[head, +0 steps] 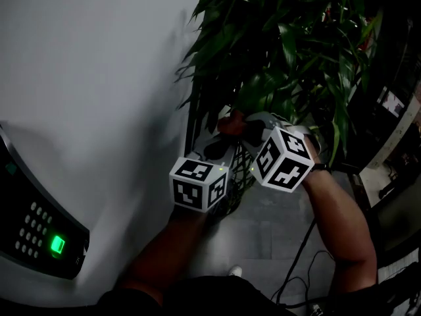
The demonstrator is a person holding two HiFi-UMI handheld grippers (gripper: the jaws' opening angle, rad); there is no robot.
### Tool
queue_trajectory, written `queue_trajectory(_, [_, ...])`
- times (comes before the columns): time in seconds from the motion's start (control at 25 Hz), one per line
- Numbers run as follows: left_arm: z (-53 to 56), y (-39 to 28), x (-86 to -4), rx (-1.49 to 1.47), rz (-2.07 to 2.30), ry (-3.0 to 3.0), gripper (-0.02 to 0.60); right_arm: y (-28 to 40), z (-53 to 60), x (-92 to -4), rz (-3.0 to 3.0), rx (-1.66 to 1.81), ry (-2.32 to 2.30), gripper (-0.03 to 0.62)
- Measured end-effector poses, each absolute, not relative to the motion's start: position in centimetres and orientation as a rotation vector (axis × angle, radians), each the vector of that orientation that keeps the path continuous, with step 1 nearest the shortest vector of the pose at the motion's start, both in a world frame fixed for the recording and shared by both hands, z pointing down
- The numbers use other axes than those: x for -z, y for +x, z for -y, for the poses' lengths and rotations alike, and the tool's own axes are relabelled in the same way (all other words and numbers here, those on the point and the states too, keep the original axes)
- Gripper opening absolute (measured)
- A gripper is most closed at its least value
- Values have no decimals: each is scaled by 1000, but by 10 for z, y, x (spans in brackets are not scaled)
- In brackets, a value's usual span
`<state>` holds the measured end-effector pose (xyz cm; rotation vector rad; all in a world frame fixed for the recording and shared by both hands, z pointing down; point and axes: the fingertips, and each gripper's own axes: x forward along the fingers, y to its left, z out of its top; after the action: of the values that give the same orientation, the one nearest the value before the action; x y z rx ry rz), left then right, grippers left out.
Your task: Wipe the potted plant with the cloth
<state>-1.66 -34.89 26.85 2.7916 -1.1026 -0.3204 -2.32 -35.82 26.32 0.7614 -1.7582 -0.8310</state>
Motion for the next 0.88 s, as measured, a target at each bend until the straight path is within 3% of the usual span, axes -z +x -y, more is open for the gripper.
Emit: queue_trajectory(0.88, [345,-17,-261,344,1090,2817,17,5,389,-101,1511,1293,1269,72])
